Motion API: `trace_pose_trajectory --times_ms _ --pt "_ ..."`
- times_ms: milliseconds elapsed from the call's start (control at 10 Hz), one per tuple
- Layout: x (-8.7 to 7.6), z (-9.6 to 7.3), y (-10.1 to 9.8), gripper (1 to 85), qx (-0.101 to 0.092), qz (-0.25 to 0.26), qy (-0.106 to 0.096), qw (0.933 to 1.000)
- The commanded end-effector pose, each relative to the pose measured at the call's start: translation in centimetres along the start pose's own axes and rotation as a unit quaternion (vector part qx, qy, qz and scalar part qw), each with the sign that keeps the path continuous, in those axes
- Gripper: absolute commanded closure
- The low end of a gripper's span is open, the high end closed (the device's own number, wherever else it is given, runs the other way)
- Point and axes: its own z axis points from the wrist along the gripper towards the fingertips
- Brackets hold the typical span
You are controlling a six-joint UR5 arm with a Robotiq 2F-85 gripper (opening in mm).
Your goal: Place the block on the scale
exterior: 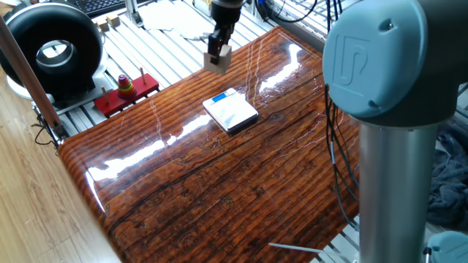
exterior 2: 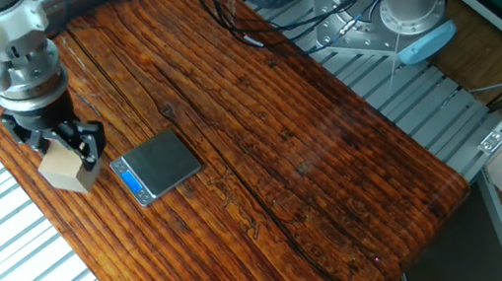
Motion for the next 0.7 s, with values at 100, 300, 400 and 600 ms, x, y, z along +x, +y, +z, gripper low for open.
trace_pose_trajectory --times_ms 100,300,400,600 --pt "-0.7 -0.2 -0.1 84.7 0.034 0.164 -0.002 0.9860" --pt "-1.6 -0.7 0.1 84.7 0.039 0.198 0.004 0.9794" --pt "-1.3 -0.7 0.0 84.7 0.042 0.210 0.010 0.9767" --pt "-1.0 -0.7 0.3 84.7 0.039 0.237 0.015 0.9707"
